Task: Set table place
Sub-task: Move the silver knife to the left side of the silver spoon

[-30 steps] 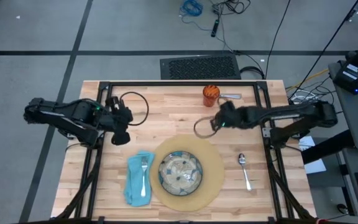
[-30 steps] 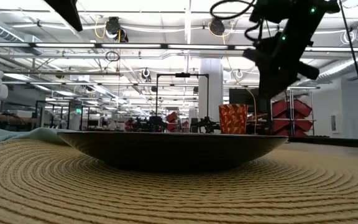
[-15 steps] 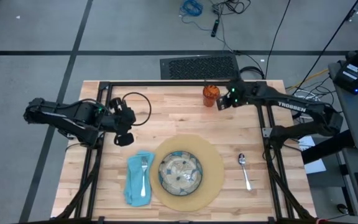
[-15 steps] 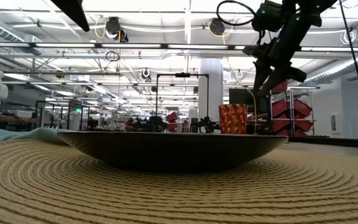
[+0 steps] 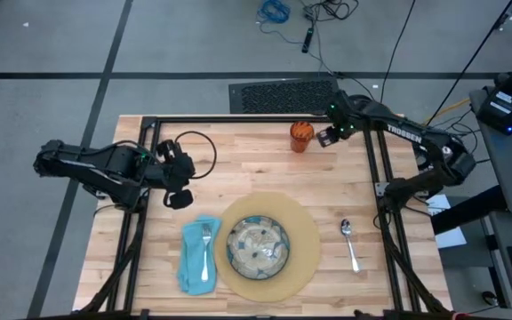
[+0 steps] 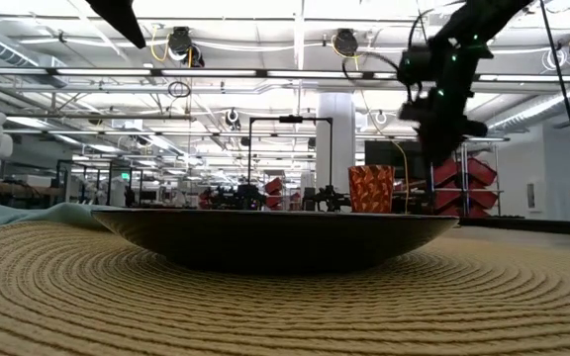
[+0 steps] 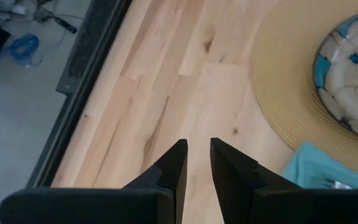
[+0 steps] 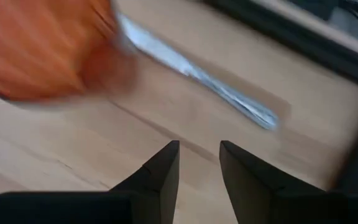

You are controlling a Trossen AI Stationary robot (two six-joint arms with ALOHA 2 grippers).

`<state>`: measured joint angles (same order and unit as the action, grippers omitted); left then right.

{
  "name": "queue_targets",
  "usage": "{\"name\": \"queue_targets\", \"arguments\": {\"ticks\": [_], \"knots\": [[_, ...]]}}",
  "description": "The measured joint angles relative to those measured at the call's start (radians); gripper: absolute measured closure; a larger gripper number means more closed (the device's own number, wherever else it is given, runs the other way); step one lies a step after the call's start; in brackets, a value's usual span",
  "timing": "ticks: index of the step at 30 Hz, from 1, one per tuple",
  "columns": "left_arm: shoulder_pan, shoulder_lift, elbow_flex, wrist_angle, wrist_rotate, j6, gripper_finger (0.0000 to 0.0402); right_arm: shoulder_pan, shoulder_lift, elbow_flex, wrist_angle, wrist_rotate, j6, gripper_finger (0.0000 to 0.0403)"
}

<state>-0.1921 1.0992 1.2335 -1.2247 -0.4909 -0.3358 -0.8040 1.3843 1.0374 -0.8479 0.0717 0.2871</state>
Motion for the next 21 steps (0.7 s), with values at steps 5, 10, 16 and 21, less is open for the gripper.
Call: {"name": "queue_targets", "arguments": {"ticks": [5, 10, 16, 21], "knots": [[0.0, 0.0, 0.0, -0.019, 0.011, -0.024, 0.0346, -0.113, 0.058, 0.0, -0.137, 0.013, -0.142, 0.0296], [0.0, 0.0, 0.0, -0.01, 0.007, -0.024, 0.0346, -0.19, 0.129, 0.0, -0.142, 0.014, -0.235, 0.0296], [0.0, 0.0, 0.0, -0.009, -0.03, -0.024, 0.0346, -0.199, 0.201, 0.0, -0.047, 0.005, -0.319, 0.0296], [0.0, 0.0, 0.0, -0.001, -0.035, -0.025, 0.0346, -0.206, 0.277, 0.0, -0.016, 0.003, -0.358, 0.0296]]}}
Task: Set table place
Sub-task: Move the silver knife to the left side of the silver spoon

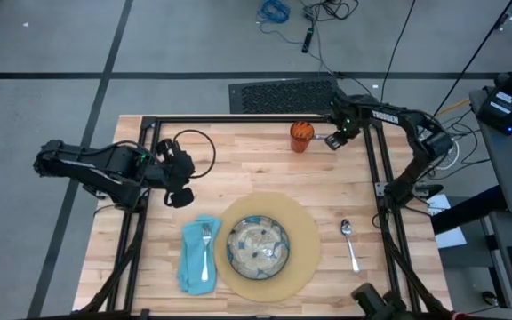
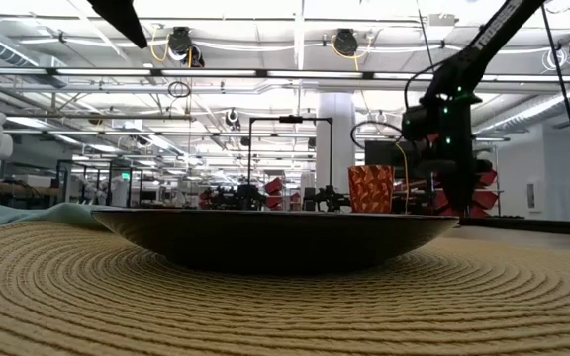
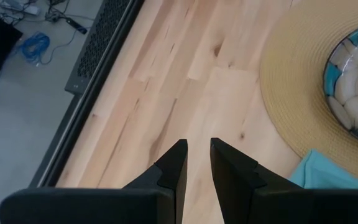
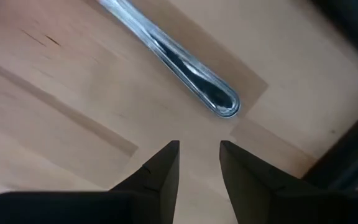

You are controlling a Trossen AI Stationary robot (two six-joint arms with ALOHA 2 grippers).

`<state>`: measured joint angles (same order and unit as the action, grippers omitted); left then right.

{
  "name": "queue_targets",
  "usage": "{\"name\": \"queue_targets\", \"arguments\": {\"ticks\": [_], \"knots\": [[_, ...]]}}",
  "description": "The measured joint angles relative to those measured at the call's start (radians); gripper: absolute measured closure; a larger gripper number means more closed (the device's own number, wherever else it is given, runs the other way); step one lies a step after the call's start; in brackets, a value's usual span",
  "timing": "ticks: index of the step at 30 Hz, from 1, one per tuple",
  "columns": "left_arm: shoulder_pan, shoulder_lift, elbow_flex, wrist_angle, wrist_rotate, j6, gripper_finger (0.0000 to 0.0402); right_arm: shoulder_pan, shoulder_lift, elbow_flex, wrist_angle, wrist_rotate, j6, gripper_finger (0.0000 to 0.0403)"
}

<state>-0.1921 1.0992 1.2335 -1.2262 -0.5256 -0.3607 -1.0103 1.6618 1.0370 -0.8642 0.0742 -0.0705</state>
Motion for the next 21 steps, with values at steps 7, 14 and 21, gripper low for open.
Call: {"name": "queue_targets", "arguments": {"ticks": [7, 14, 21], "knots": [[0.0, 0.0, 0.0, 0.015, -0.002, 0.0, 0.0346, -0.031, 0.08, -0.001, 0.038, -0.001, -0.035, 0.0296], [0.008, 0.0, 0.0, 0.015, -0.008, 0.001, 0.0346, -0.055, 0.086, -0.001, 0.113, -0.002, -0.071, 0.0296], [0.033, 0.0, 0.0, 0.015, -0.01, 0.008, 0.0346, -0.097, 0.086, -0.001, 0.152, -0.052, -0.105, 0.0296]]}}
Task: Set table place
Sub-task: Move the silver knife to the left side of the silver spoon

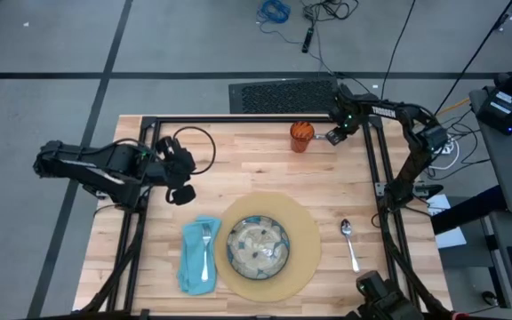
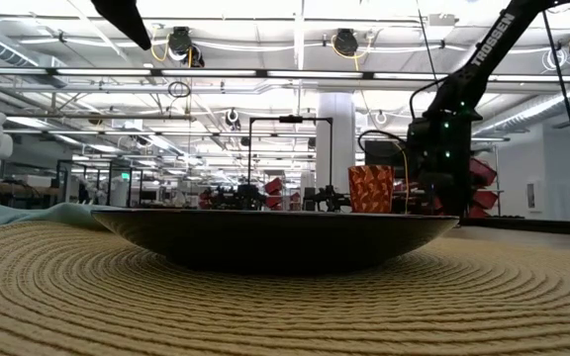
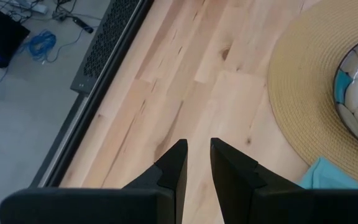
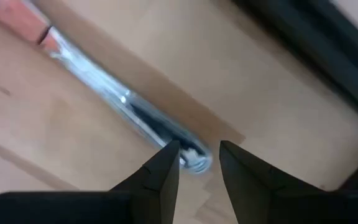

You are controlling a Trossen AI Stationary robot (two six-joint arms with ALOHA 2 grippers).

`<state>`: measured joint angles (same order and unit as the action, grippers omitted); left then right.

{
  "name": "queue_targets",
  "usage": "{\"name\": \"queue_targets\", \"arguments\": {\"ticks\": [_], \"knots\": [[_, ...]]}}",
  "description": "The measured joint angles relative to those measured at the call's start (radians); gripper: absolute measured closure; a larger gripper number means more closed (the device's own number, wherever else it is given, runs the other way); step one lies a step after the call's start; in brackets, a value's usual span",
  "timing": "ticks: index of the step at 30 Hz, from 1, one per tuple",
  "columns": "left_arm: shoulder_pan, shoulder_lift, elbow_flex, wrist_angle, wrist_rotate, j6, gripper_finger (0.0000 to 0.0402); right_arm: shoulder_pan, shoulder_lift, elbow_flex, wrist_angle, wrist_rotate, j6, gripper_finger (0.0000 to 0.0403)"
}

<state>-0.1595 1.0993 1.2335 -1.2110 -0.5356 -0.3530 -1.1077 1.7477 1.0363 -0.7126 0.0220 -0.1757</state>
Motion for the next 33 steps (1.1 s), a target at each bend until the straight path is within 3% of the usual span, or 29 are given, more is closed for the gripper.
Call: {"name": "queue_targets", "arguments": {"ticks": [18, 33], "knots": [[0.01, 0.0, -0.001, 0.0, 0.0, 0.0, 0.0346, -0.036, 0.072, 0.008, -0.016, -0.134, -0.024, 0.0296], [0.009, 0.0, -0.001, 0.024, 0.0, 0.046, 0.0346, 0.077, 0.077, 0.001, -0.232, -0.102, 0.12, 0.0296]]}}
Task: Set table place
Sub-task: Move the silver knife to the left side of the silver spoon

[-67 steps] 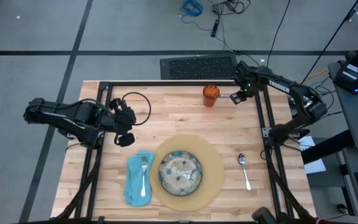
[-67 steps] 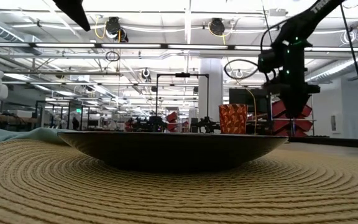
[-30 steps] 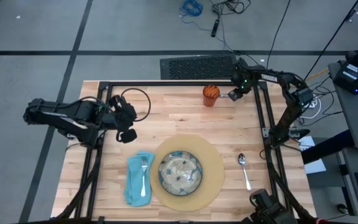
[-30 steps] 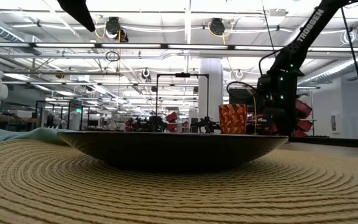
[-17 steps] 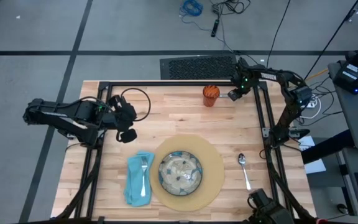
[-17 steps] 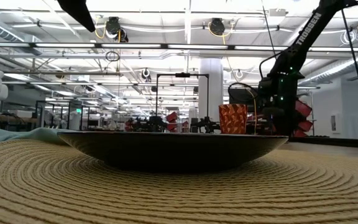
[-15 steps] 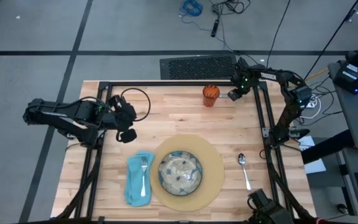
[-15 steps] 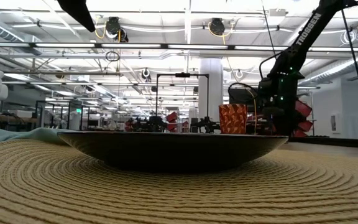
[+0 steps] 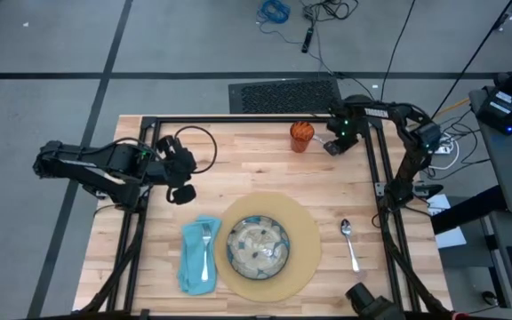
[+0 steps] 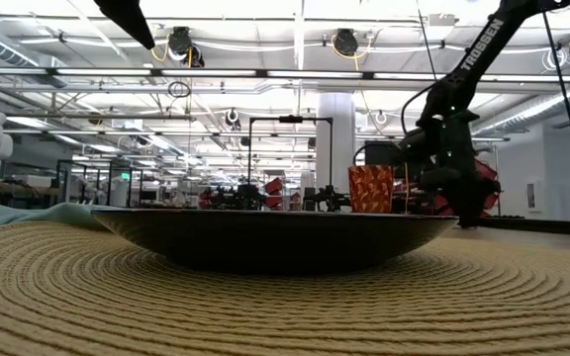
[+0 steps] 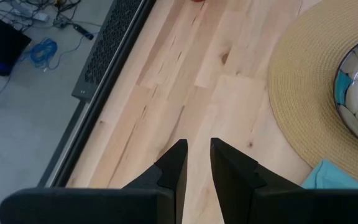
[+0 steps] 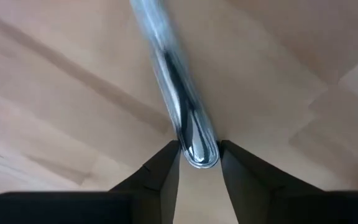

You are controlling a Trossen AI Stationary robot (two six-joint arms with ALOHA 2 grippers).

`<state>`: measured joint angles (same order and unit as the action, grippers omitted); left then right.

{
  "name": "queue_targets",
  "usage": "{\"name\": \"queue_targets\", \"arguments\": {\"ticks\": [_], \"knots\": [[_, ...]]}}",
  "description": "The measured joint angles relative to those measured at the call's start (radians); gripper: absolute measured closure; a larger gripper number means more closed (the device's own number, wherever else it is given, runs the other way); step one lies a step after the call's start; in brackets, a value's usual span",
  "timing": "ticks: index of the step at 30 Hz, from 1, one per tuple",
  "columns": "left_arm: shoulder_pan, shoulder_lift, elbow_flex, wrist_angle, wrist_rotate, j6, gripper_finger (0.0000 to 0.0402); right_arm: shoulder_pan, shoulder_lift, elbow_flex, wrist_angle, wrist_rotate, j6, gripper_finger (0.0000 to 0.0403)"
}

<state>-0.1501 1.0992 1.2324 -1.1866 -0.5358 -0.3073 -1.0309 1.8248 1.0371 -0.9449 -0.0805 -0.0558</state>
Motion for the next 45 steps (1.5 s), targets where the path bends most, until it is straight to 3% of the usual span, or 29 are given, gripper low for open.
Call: {"name": "queue_targets", "arguments": {"ticks": [7, 12, 19, 31, 41, 45], "knots": [[-0.001, 0.0, -0.011, -0.009, 0.001, 0.001, 0.0346, 0.089, -0.025, -0.006, 0.016, 0.054, 0.084, 0.0317], [-0.001, 0.0, -0.059, -0.01, 0.009, -0.002, 0.0346, 0.119, -0.064, -0.006, 0.063, -0.028, 0.159, 0.0323], [-0.001, 0.0, -0.129, 0.0, 0.039, -0.025, 0.0346, 0.163, -0.072, -0.05, 0.034, -0.009, 0.222, 0.0323], [-0.001, 0.0, -0.134, 0.003, 0.039, -0.025, 0.0346, 0.238, -0.123, -0.096, 0.04, 0.002, 0.286, 0.0326], [-0.001, 0.0, -0.134, 0.006, 0.039, -0.028, 0.0346, 0.243, -0.18, -0.093, 0.042, 0.002, 0.305, 0.0397], [-0.001, 0.0, -0.134, 0.006, 0.039, -0.028, 0.0346, 0.25, -0.18, -0.093, 0.046, 0.004, 0.304, 0.0395]]}}
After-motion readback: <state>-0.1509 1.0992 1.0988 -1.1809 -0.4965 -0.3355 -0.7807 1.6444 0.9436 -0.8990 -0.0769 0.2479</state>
